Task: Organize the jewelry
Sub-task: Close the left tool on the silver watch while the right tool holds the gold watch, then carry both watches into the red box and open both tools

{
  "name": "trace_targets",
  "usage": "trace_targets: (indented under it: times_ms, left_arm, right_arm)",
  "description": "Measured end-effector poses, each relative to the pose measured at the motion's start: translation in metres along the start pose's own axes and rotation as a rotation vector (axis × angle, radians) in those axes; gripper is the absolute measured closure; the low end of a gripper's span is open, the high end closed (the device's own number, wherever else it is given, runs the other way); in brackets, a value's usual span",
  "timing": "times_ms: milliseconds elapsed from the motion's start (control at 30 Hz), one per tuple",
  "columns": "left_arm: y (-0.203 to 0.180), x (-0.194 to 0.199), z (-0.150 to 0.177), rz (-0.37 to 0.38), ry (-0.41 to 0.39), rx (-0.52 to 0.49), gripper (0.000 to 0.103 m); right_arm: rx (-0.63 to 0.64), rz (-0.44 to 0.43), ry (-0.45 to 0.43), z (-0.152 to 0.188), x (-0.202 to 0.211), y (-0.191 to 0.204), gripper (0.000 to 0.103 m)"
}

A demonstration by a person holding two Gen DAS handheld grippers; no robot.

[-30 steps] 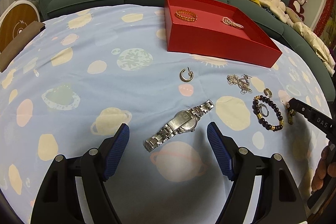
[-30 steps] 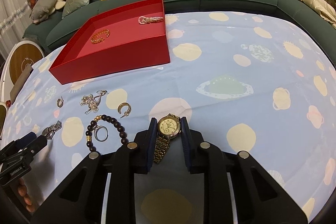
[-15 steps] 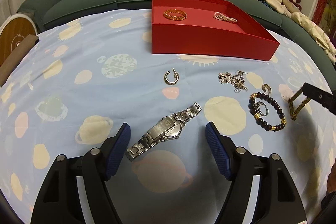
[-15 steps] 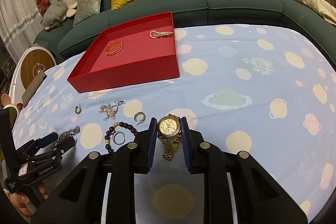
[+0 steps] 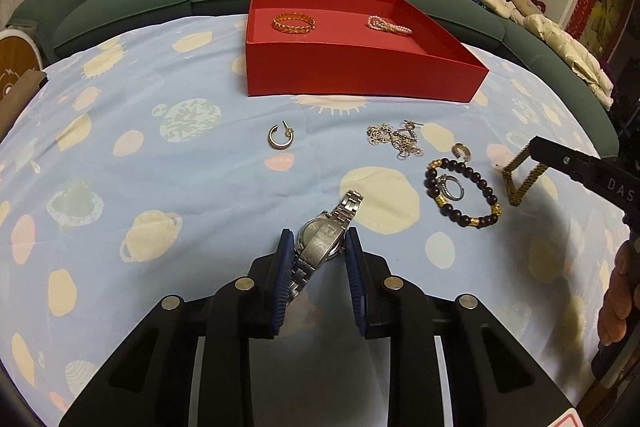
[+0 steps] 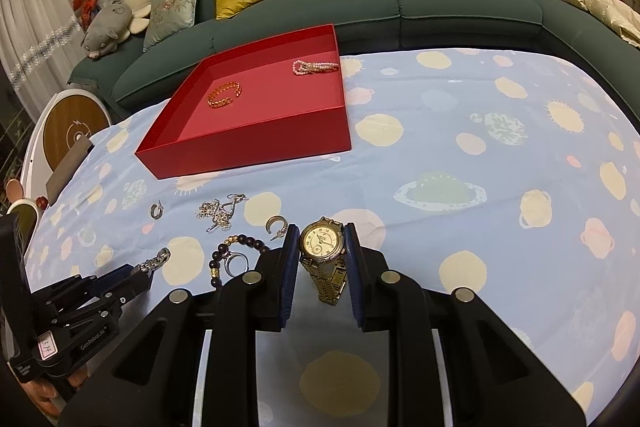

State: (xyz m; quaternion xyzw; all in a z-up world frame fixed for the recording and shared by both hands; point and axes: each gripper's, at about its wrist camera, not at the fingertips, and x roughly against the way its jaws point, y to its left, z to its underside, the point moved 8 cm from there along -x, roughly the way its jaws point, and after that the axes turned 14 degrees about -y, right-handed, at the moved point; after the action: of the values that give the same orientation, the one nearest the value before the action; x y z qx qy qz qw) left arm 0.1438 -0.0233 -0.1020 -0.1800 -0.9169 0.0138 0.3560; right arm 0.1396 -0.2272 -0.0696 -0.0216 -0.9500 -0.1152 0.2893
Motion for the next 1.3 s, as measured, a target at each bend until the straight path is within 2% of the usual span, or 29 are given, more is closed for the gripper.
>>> trace_targets:
  times_ms: [333, 467, 600, 767, 933, 1100, 1300]
  left_arm:
    - [-0.012, 0.037, -0.035, 0.064, -0.085, 0.055, 0.081]
    - [-0.016, 0.049, -0.065, 0.087, -0.13, 0.086, 0.08]
    - [-0.015, 0.05, -0.105, 0.07, -0.174, 0.088, 0.08]
    - [-0.011, 0.03, -0.158, 0.023, -0.218, 0.07, 0.08]
    - [-0.006, -0.011, -0.19, -0.023, -0.224, 0.057, 0.08]
    - [0.006, -0.061, -0.194, -0.062, -0.177, 0.084, 0.08]
    - [0.019, -0.107, -0.181, -0.084, -0.113, 0.121, 0.08]
  right_arm:
    - [0.009, -0.044, -0.015, -0.008, 0.002, 0.023, 0.081]
    - [0.011, -0.068, -0.029, -0.02, 0.006, 0.034, 0.081]
    - [0.033, -0.11, -0.062, -0.051, 0.012, 0.048, 0.081]
    - [0.043, -0.131, -0.097, -0.094, -0.009, 0.058, 0.081]
    - [0.041, -0.121, -0.089, -0.12, -0.051, 0.058, 0.081]
    - [0.014, -0.086, -0.045, -0.125, -0.1, 0.042, 0.081]
    - [0.018, -0.058, 0.022, -0.109, -0.147, 0.03, 0.081]
